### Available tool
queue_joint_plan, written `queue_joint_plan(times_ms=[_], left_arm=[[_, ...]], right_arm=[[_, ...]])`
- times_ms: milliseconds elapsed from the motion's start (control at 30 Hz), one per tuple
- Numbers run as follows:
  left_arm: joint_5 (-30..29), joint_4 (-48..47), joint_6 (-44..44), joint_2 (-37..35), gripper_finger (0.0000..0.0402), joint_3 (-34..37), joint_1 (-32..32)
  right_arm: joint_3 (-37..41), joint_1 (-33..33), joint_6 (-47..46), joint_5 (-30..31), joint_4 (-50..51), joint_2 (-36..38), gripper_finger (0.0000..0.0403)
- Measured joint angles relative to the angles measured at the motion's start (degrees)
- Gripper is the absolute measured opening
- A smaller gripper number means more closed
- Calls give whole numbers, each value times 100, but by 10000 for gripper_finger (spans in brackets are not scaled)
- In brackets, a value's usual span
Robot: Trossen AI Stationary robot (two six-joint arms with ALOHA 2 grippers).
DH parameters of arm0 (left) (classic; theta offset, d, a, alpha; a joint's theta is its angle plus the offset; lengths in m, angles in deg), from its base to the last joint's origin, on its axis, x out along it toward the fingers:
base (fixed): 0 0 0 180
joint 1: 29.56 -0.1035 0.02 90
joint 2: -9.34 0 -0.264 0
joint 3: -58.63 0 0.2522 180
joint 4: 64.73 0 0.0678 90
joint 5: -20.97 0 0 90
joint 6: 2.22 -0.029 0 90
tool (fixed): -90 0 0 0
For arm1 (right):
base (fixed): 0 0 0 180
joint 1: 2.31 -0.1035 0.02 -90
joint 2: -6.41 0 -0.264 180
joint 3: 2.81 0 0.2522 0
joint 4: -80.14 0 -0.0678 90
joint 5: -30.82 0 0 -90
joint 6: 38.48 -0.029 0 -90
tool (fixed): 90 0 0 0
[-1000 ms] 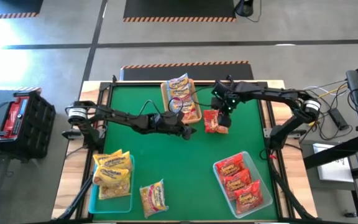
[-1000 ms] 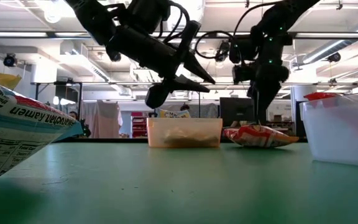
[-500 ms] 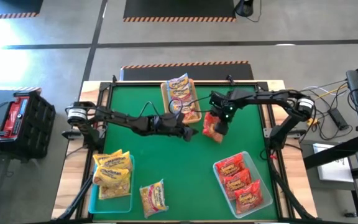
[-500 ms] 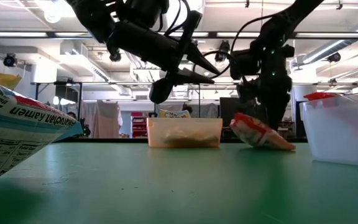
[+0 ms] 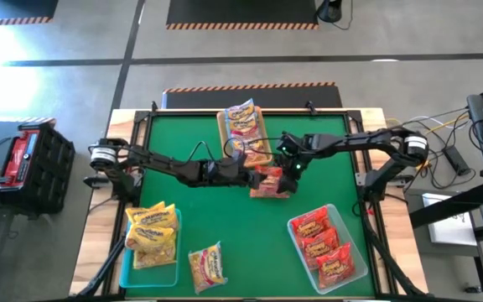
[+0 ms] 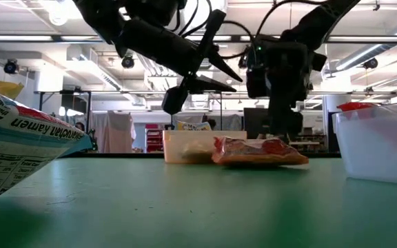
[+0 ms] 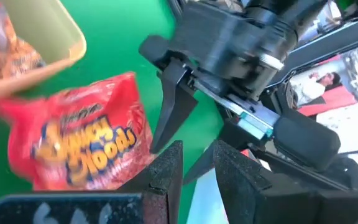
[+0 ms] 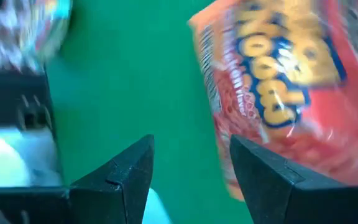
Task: Sort Maruchan noodles
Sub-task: Put the orange noodle pack into the transparent bin
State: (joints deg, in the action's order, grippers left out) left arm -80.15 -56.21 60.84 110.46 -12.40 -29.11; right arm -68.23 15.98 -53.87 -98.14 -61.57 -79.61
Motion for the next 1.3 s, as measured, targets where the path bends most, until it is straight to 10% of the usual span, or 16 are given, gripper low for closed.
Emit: queue_joint_plan(times_ms=[367,800,1300], left_arm=[[-1360,-551,1202,-2,74,0,666],[-1689,-756,1478,-2,75,-7,749],[-1628,-666,2294,659,75,-122,928]], right_arm=[[90,-304,2832,2402,110,48,201],[190,-402,-507,1752,-141,38,201],[162,-453,-1147,1756,-1496,82,201]])
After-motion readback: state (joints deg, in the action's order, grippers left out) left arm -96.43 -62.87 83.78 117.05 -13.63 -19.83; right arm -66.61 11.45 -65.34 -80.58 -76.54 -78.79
